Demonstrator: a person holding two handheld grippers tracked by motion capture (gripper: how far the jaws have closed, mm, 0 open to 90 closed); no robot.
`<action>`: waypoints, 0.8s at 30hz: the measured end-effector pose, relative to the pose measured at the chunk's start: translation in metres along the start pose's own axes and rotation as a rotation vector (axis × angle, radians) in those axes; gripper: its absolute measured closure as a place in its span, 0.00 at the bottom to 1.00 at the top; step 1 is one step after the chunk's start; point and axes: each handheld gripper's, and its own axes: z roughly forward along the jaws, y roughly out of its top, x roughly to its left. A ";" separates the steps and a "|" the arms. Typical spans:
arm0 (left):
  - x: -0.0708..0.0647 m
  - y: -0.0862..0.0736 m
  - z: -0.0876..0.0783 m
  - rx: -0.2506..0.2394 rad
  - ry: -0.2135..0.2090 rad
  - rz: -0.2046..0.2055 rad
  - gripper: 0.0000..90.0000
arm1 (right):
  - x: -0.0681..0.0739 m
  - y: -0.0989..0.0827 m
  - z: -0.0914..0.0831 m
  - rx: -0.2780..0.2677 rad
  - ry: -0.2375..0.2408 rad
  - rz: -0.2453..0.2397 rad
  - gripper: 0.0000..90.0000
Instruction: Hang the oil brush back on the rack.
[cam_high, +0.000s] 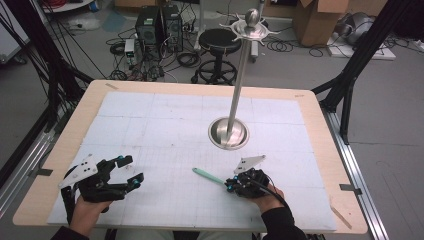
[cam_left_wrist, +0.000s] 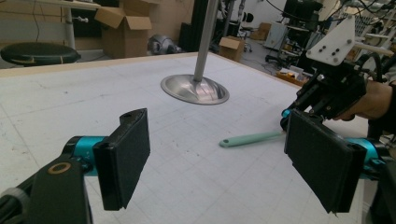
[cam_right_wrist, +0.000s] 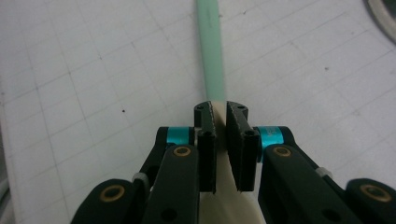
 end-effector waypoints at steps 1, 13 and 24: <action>0.000 0.000 0.000 0.000 -0.001 -0.003 0.25 | 0.000 0.000 -0.002 -0.011 0.000 0.006 0.92; -0.002 0.001 0.001 -0.034 -0.030 -0.027 0.22 | 0.005 -0.003 -0.017 -0.132 0.045 0.045 0.92; -0.013 0.004 0.015 -0.032 -0.188 -0.002 0.26 | 0.025 0.005 -0.031 -0.285 0.172 -0.008 0.92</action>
